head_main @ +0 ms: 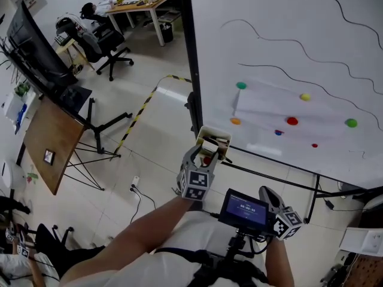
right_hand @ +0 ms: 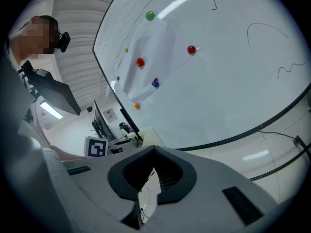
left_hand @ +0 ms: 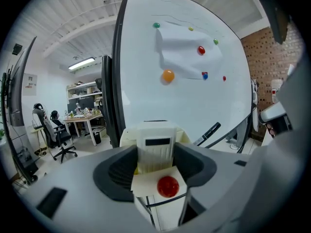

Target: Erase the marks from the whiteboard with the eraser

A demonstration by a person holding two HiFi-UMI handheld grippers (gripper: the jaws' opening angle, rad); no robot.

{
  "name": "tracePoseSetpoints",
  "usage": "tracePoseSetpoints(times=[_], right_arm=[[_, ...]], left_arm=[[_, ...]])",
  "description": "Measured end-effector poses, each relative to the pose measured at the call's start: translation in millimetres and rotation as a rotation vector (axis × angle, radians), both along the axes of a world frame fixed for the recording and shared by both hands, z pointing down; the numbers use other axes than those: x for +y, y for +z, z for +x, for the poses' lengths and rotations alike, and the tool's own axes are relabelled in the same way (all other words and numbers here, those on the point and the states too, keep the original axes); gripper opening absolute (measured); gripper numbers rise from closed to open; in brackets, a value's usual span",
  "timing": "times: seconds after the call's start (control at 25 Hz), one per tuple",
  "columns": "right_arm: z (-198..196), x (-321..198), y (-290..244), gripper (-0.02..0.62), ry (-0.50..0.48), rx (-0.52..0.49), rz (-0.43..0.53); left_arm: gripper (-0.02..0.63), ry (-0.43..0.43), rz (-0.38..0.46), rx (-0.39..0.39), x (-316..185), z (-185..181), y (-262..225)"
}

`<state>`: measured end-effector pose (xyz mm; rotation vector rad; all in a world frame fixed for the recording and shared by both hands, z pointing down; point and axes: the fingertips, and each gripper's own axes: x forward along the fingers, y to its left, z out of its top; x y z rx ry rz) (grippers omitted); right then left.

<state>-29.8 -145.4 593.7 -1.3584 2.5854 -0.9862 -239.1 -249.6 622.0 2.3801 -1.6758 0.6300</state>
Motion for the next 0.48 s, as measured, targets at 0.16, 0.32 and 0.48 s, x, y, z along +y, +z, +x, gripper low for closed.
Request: tracePoseSetpoints(times=[0.16,0.32,0.48], right_arm=[[-1.4,-0.8,3.1,0.006,-0.003,0.001,-0.005],[-4.3,-1.5,1.7,0.006,-0.007,-0.001,-0.001],[-0.6,-1.7,4.7,0.006,0.003,0.0,-0.011]], left_arm=[[0.282,-0.103,-0.056,0.024,-0.2,0.3,5.2],[0.284,-0.16,-0.048,0.038,-1.9,-2.0,6.1],[0.284,-0.207,-0.026,0.047,-4.9,-0.8,5.8]])
